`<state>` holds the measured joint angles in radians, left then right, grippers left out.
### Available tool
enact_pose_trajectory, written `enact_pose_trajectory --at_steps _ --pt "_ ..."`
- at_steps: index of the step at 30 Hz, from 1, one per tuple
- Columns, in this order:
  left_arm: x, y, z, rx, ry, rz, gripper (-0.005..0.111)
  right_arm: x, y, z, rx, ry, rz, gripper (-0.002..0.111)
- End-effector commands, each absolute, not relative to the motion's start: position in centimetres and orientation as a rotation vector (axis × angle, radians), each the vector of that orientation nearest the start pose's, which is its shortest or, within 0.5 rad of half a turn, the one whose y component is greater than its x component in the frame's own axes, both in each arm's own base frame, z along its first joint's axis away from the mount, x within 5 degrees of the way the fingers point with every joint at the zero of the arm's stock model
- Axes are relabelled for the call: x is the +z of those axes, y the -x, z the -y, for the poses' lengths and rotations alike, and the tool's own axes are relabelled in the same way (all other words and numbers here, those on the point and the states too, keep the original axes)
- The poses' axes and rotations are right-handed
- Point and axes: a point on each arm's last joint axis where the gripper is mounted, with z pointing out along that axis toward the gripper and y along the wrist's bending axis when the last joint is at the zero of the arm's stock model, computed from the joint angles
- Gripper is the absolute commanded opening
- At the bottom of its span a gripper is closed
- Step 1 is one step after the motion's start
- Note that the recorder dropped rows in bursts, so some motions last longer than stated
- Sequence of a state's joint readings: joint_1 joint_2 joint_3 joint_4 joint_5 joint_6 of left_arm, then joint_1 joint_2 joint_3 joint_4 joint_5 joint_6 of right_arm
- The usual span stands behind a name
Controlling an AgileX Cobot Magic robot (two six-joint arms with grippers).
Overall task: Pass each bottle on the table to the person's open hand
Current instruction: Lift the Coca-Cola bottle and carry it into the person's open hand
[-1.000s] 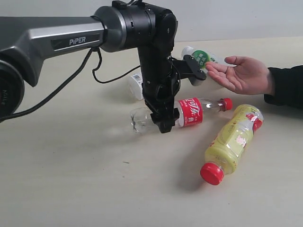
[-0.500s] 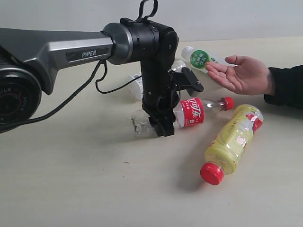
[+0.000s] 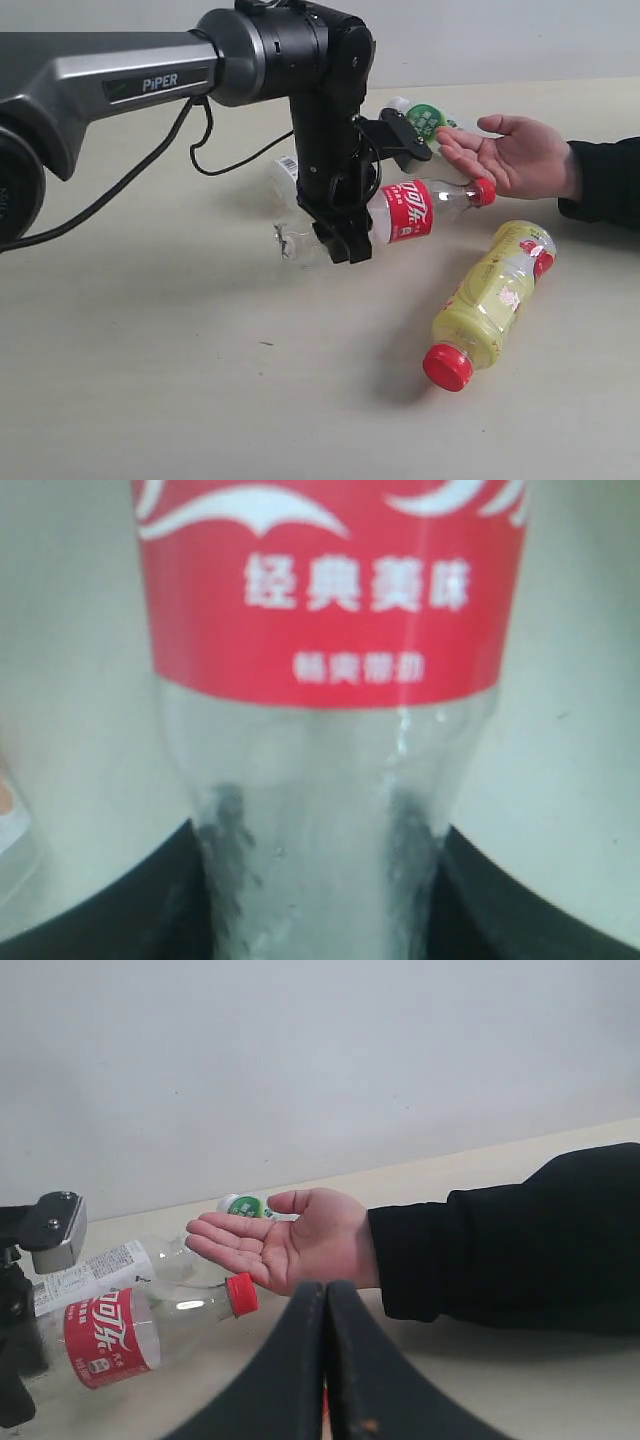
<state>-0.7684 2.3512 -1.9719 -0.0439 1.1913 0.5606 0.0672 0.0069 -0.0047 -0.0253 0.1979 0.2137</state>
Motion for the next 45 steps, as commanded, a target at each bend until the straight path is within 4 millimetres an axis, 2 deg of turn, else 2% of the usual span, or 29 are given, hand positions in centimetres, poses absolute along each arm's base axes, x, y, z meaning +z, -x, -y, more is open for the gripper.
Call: enact_pose_trajectory --at_steps 1,4,11,15,20,25,30,34,36,40,45 --pt "17.7 -34.1 33.3 -0.046 -1.808 -2.442 0.0 19.6 -5.6 -0.3 0.182 -0.108 -1.677 0.0" --pt "18.4 -34.1 33.2 -0.042 -1.791 -2.436 0.0 19.6 -5.6 -0.3 0.182 -0.108 -1.677 0.0" --pt "20.7 -33.1 33.7 -0.074 -1.533 -2.552 0.0 19.6 -5.6 -0.3 0.182 -0.108 -1.677 0.0" --pt "22.0 -31.2 35.1 -0.111 -1.391 -2.61 0.0 19.6 -5.6 -0.3 0.182 -0.108 -1.677 0.0" --pt "22.9 -28.1 37.8 -0.17 -1.21 -2.684 0.0 19.6 -5.6 -0.3 0.182 -0.108 -1.677 0.0" --pt "25.0 -26.5 39.7 -0.266 -1.023 -2.702 0.0 19.6 -5.6 -0.3 0.182 -0.108 -1.677 0.0" --pt "28.5 -27.0 41.0 -0.456 -0.838 -2.609 0.0 19.6 -5.6 -0.3 0.182 -0.108 -1.677 0.0" --pt "31.0 -28.2 41.4 -0.741 -0.663 -2.55 0.0 19.6 -5.6 -0.3 0.182 -0.108 -1.677 0.0" --pt "31.4 -28.9 41.5 -0.873 -0.602 -2.54 0.0 19.6 -5.6 -0.3 0.182 -0.108 -1.677 0.0" --pt "30.4 -31.0 41.6 -1.005 -0.484 -2.541 0.0 19.6 -5.6 -0.3 0.182 -0.108 -1.677 0.0" --pt "27.0 -33.3 42.5 -1.038 -0.368 -2.52 0.0 19.6 -5.6 -0.3 0.182 -0.108 -1.677 0.0"
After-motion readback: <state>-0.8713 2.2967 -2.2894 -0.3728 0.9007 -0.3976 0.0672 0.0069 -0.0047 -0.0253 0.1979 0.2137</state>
